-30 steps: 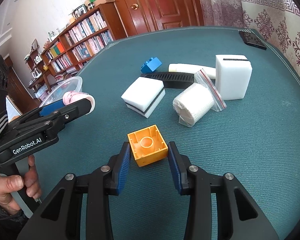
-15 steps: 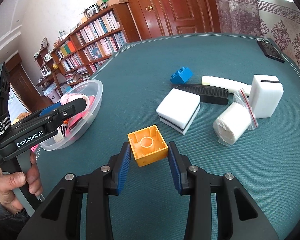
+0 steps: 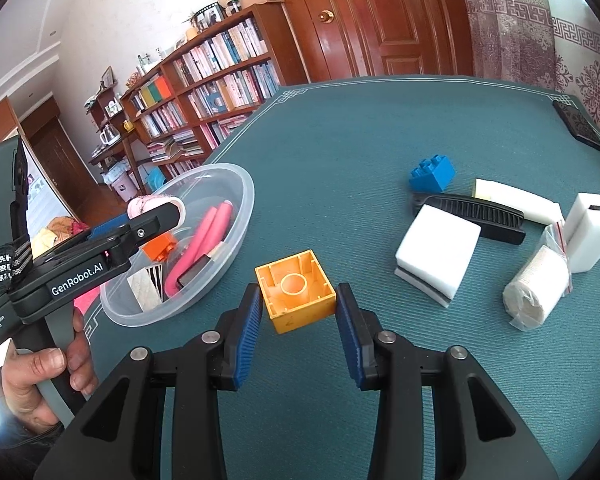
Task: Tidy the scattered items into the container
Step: 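Carry the pink curler roll over the bowl and release it with the left tool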
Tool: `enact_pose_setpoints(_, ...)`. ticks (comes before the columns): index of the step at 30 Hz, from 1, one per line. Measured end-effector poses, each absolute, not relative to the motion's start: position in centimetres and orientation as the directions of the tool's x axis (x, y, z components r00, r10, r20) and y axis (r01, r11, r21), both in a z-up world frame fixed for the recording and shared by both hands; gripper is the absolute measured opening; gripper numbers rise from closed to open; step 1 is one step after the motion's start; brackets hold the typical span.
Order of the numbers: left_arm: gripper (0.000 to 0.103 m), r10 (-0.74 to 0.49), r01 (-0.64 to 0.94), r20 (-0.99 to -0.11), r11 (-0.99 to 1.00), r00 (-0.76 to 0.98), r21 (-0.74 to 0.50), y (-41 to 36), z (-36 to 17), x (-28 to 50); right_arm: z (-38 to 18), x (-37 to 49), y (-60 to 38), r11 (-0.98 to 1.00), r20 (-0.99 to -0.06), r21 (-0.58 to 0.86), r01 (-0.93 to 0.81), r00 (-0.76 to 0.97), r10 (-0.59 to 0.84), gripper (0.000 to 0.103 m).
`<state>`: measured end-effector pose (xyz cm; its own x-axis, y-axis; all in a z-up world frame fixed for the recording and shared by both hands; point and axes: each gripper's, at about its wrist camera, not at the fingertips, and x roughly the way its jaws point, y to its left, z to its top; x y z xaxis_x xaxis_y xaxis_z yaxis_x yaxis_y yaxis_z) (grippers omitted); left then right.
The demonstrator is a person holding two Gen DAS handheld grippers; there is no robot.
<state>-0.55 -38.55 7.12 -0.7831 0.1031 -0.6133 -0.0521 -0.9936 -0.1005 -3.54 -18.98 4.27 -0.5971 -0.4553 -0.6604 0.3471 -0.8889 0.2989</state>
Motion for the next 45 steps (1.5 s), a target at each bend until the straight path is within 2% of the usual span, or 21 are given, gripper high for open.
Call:
enact_pose_setpoints(16, 0.076, 0.056, 0.02, -0.624, -0.993, -0.78, -0.115, -41.6, 6.7, -1.0, 5.3, -5.0, -24.0, -0.854, -0.634, 0.297, 0.427, -0.581, -0.511, 0.04)
enact_pose_setpoints(24, 0.076, 0.041, 0.044, -0.632, -0.992, -0.774, -0.118, -42.2, 6.5, -1.5, 5.2, -5.9, -25.4, -0.843, -0.632, 0.304, 0.444, -0.568, -0.527, 0.034)
enact_pose_setpoints(37, 0.076, 0.042, 0.053, -0.642, -0.99, -0.765, -0.128, -42.6, 6.1, -1.8, 3.9, -6.2, -23.6, -0.852, -0.659, 0.326, 0.411, -0.547, -0.516, 0.035)
enact_pose_setpoints(40, 0.082, 0.057, 0.056, -0.644, -0.987, -0.763, -0.153, -42.8, 6.1, -1.8, 3.2, -5.6, -23.2, -0.848, -0.672, 0.321, 0.422, -0.53, -0.517, 0.035)
enact_pose_setpoints(45, 0.083, 0.063, 0.072, -0.645, -0.981, -0.762, -0.181, -43.3, 6.1, -1.8, 2.6, -4.6, -22.1, -0.853, -0.676, 0.318, 0.413, -0.532, -0.51, 0.035)
